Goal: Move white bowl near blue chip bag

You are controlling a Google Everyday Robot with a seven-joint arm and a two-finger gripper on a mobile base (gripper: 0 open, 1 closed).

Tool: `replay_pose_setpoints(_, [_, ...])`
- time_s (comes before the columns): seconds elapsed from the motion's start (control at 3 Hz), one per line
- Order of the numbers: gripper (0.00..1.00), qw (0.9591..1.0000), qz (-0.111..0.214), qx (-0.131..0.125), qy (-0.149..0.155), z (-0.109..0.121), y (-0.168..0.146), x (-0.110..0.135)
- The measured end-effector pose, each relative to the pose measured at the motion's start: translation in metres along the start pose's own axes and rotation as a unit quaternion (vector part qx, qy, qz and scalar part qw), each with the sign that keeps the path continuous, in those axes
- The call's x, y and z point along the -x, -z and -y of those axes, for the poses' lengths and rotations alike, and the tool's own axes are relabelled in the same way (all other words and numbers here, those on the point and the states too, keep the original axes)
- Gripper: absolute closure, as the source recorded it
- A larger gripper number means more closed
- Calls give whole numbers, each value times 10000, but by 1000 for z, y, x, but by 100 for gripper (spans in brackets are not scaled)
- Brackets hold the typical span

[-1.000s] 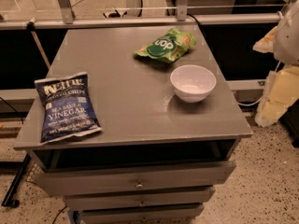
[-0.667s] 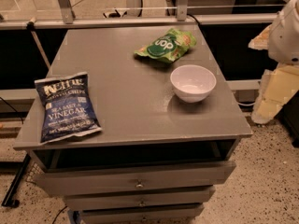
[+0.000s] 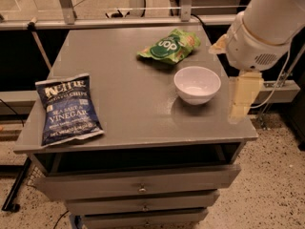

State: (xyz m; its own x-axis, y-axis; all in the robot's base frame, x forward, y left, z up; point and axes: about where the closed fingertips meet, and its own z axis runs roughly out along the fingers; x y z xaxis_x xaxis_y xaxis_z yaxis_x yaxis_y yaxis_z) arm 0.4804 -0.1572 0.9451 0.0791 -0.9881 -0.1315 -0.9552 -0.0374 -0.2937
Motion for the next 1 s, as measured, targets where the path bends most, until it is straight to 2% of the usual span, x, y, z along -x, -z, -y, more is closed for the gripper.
replay_pose_setpoints(0.33, [0, 9988, 80, 214, 427, 1, -20, 16])
replay_pose_setpoints(0.67, [0, 9970, 109, 466, 610, 4, -48, 24])
replay_pose_setpoints(1.0, [0, 9959, 79, 590, 685, 6, -64, 27])
